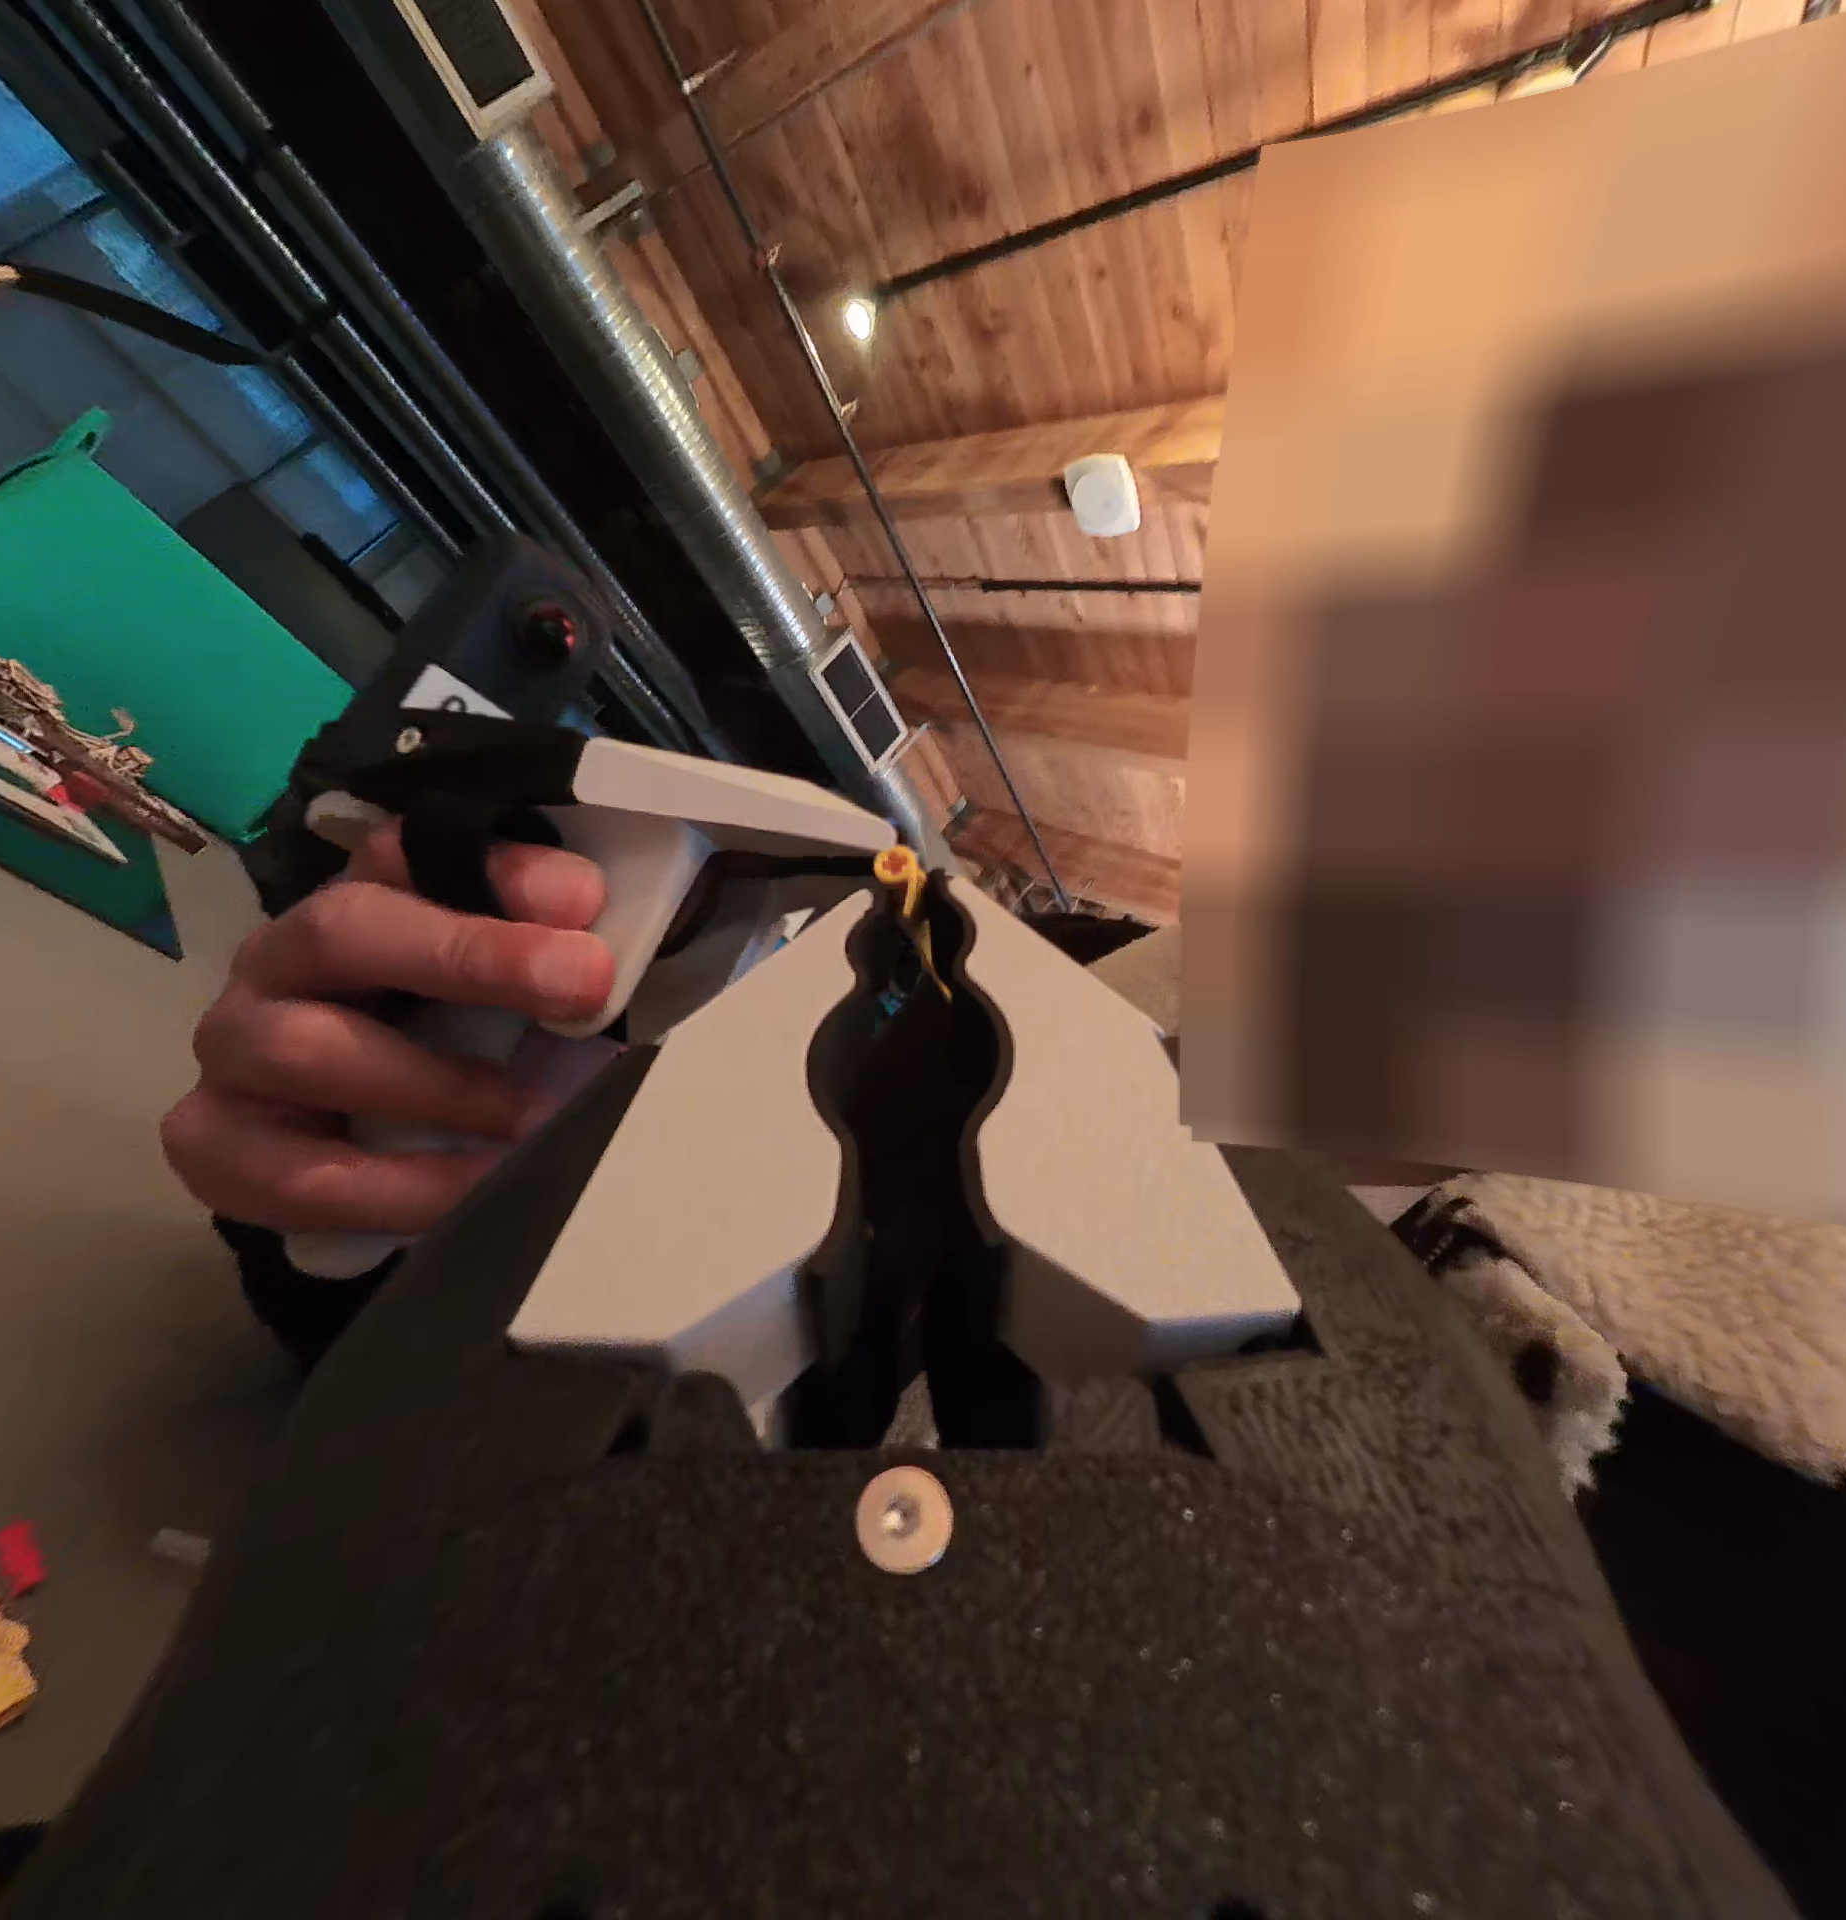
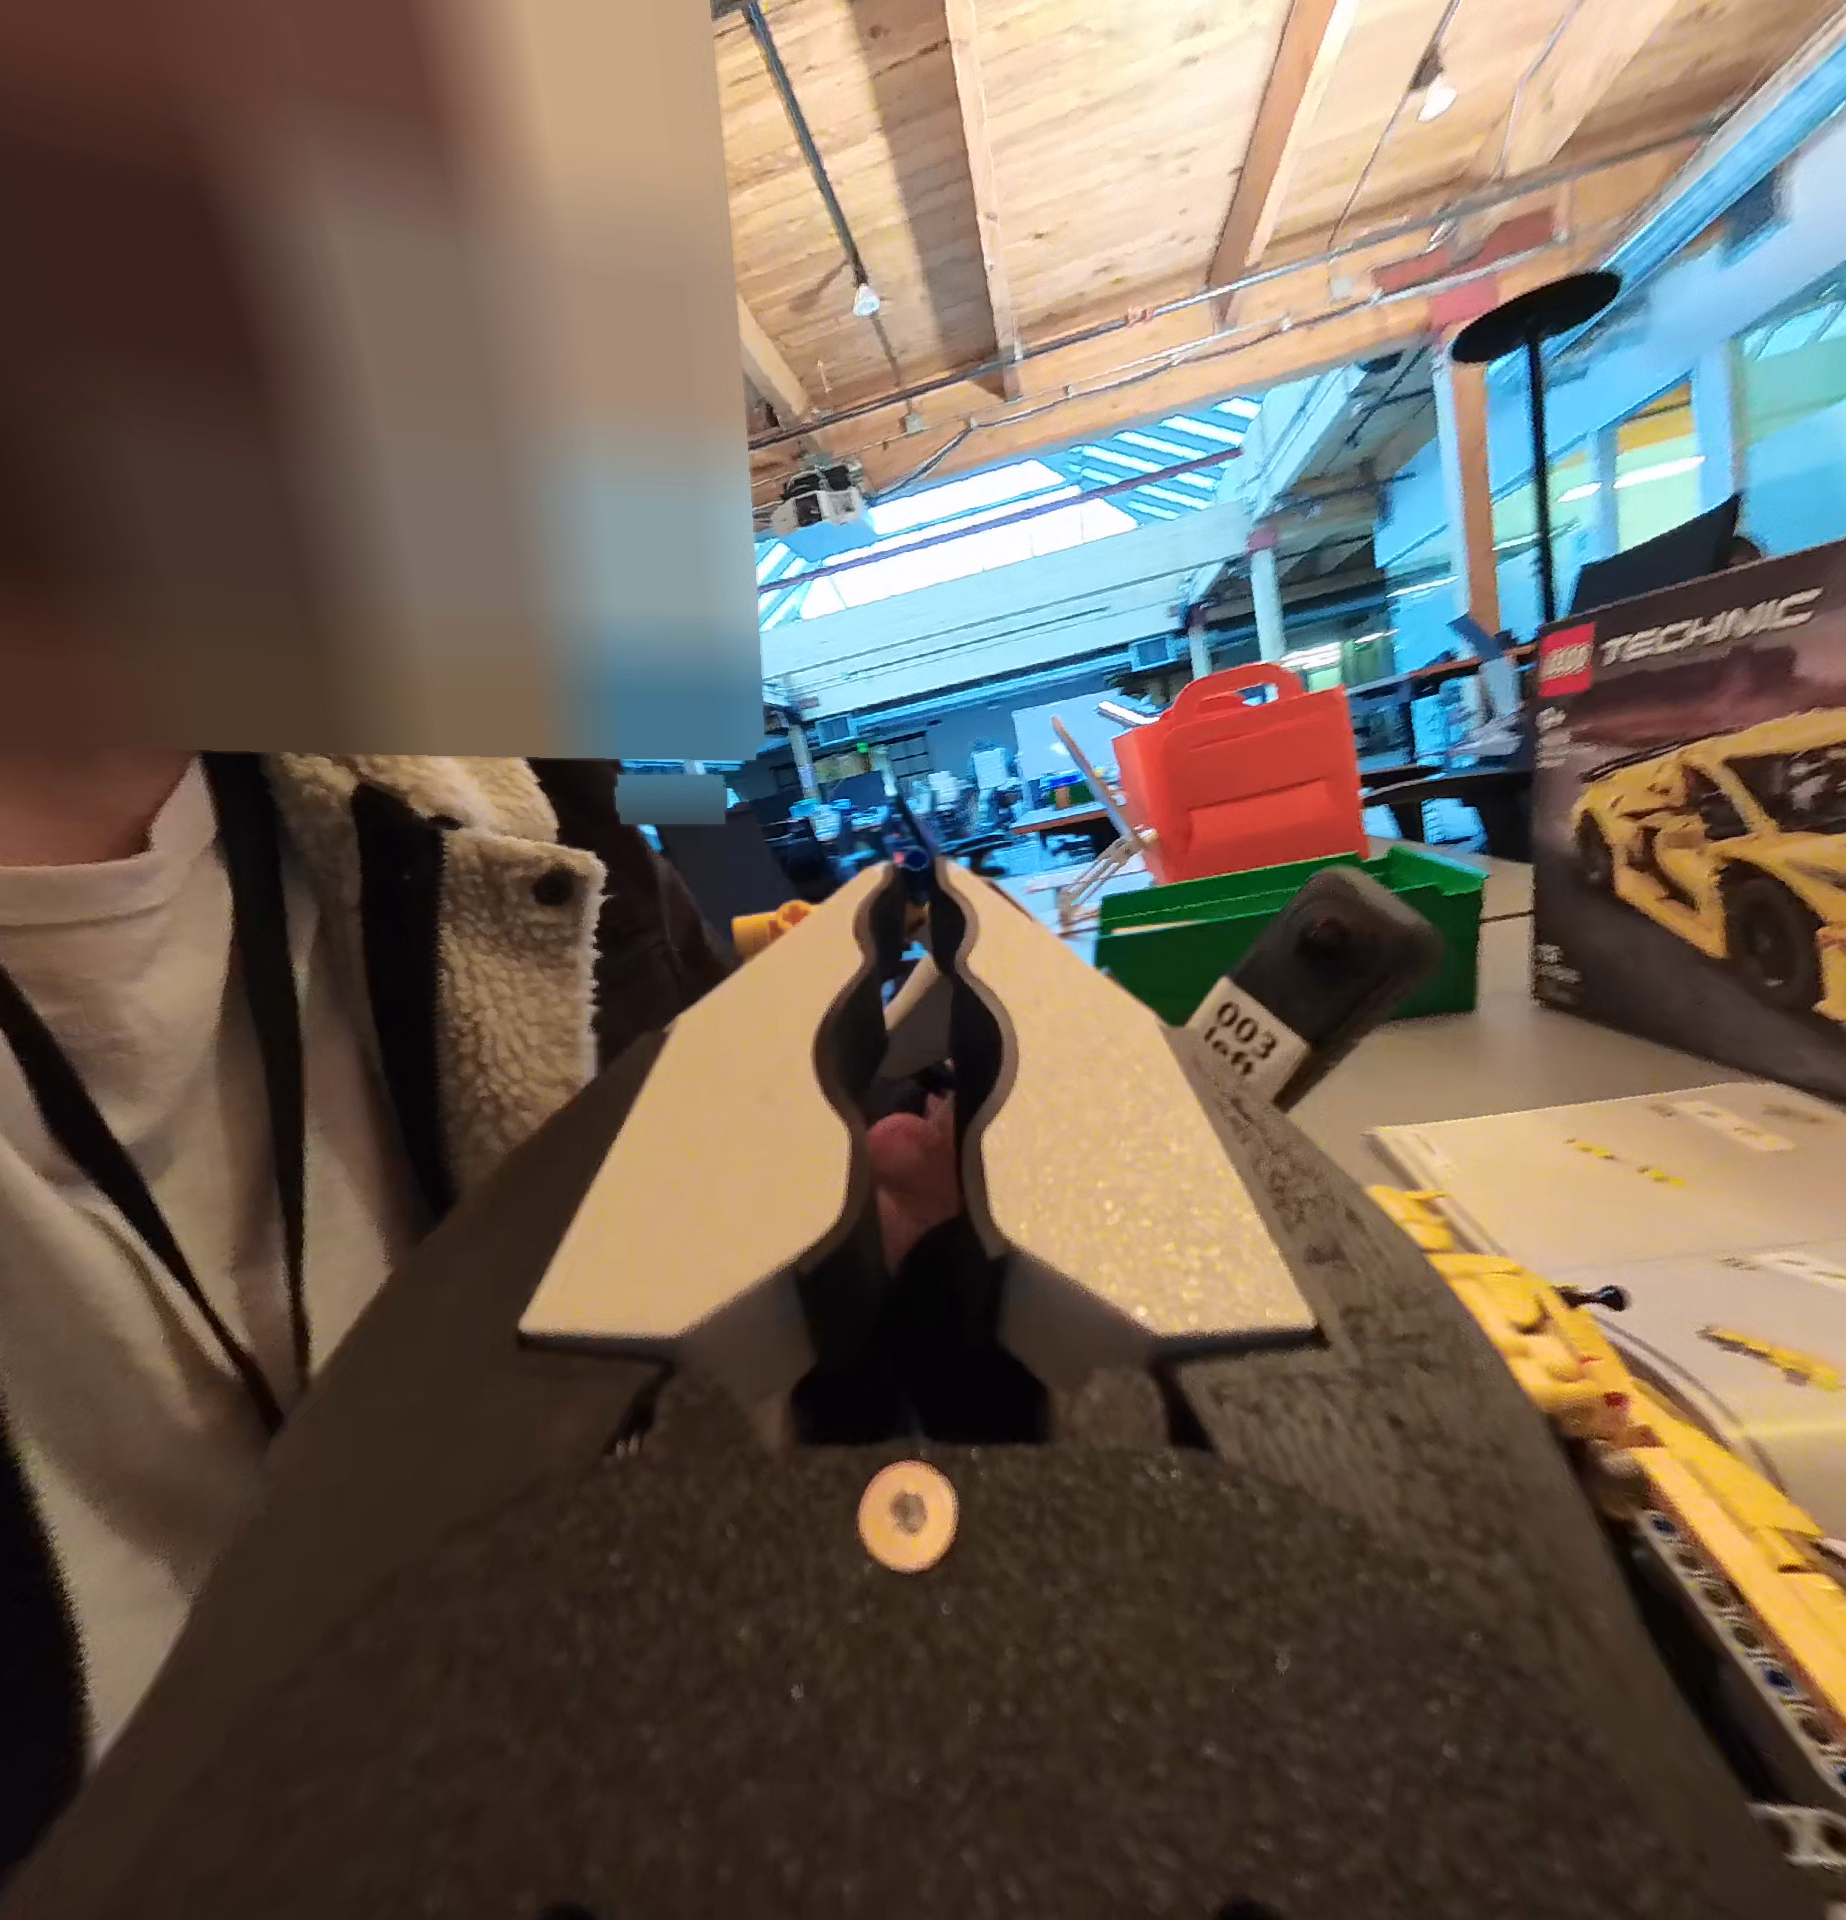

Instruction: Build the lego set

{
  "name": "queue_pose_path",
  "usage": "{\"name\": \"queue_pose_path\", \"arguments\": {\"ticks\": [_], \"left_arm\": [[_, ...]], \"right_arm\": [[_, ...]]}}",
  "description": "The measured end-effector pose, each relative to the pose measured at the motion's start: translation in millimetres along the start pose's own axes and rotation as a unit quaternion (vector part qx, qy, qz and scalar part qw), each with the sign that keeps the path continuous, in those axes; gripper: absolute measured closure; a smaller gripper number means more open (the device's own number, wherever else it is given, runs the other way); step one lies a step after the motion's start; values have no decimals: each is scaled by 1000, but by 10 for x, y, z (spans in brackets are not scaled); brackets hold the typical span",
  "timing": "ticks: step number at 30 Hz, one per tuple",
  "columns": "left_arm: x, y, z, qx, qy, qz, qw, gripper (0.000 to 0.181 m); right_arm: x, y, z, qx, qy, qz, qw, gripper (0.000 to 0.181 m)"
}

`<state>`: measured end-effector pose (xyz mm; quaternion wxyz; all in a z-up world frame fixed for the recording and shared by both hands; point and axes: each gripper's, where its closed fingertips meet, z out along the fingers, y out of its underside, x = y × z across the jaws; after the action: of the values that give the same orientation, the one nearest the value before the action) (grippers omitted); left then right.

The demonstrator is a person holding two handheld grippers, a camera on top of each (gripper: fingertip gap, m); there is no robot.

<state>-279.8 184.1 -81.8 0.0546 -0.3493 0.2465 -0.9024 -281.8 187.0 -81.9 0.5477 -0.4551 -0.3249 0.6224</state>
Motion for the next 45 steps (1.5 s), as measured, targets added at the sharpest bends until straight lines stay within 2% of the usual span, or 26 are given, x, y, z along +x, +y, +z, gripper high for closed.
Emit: {"name": "queue_pose_path", "arguments": {"ticks": [5, 9, 13, 16, 24, 30, 31, 33, 37, 40, 43, 45], "left_arm": [[-27, 68, -7, -41, -20, 13, 999, 176], [-64, 108, -16, -64, -38, 15, 997, 176], [-187, 121, -64, -78, -79, 0, 994, 176], [-270, 136, -113, -90, -106, -3, 990, 176], [-212, 120, -73, -75, -80, -9, 994, 175], [-248, 90, -87, -80, -115, 45, 989, 175], [-249, 74, -86, -78, -123, 64, 987, 175], [-259, 27, -96, -81, -154, 126, 977, 175], [-347, 6, -145, -133, -252, 297, 912, 175], [-371, -13, -164, -150, -287, 365, 873, 175], [-413, 7, -176, -163, -300, 381, 859, 175], [-417, 26, -166, -165, -298, 382, 859, 175]], "right_arm": [[-29, 65, -37, -23, -24, 53, 998, 176], [-42, 110, -71, -49, -15, 33, 998, 177], [23, 187, -147, -103, 30, -21, 994, 177], [62, 252, -199, -131, 47, -29, 990, 177], [37, 167, -155, -82, 31, 4, 996, 177], [78, 170, -158, -78, 41, 7, 996, 171], [99, 162, -168, -76, 46, 12, 996, 165], [156, 180, -197, -83, 63, 17, 994, 164], [263, 166, -260, -80, 97, 29, 992, 168], [272, 141, -291, -77, 101, 29, 991, 170], [259, 134, -282, -75, 99, 27, 992, 170], [262, 165, -274, -83, 99, 28, 991, 172]]}}
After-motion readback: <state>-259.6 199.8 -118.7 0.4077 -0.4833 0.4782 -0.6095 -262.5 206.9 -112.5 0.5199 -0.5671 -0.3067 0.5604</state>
